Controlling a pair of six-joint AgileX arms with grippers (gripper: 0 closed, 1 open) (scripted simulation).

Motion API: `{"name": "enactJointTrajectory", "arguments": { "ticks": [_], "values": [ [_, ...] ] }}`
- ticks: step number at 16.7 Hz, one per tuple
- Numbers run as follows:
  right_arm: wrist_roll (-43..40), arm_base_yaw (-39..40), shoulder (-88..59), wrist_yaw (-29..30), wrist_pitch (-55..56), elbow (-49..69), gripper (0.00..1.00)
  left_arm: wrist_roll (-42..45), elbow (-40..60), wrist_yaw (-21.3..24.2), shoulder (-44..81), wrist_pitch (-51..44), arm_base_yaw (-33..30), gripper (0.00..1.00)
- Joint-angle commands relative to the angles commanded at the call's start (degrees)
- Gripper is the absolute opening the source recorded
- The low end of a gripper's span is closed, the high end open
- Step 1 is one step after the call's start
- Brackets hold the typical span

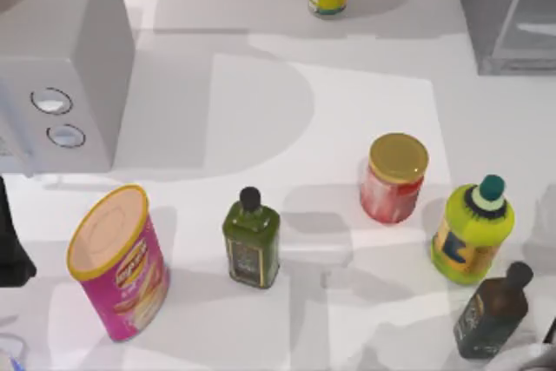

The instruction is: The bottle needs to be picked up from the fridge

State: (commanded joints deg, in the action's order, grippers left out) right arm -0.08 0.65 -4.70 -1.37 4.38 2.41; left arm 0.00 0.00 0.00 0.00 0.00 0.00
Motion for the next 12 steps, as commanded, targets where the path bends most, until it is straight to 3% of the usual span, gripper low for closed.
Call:
{"name": "enactJointTrajectory", "arguments": {
  "ticks": [4,12],
  "values": [
    [0.1,-0.7,4.7,1.4,-4.4,-2.4,0.0,0.0,0.0,0.0,0.0,0.0,0.0,1.0],
    [0.2,0.9,0.9,2.7,-2.1,-0.2,0.0,0.0,0.0,0.0,0.0,0.0,0.0,1.0]
  ]
}}
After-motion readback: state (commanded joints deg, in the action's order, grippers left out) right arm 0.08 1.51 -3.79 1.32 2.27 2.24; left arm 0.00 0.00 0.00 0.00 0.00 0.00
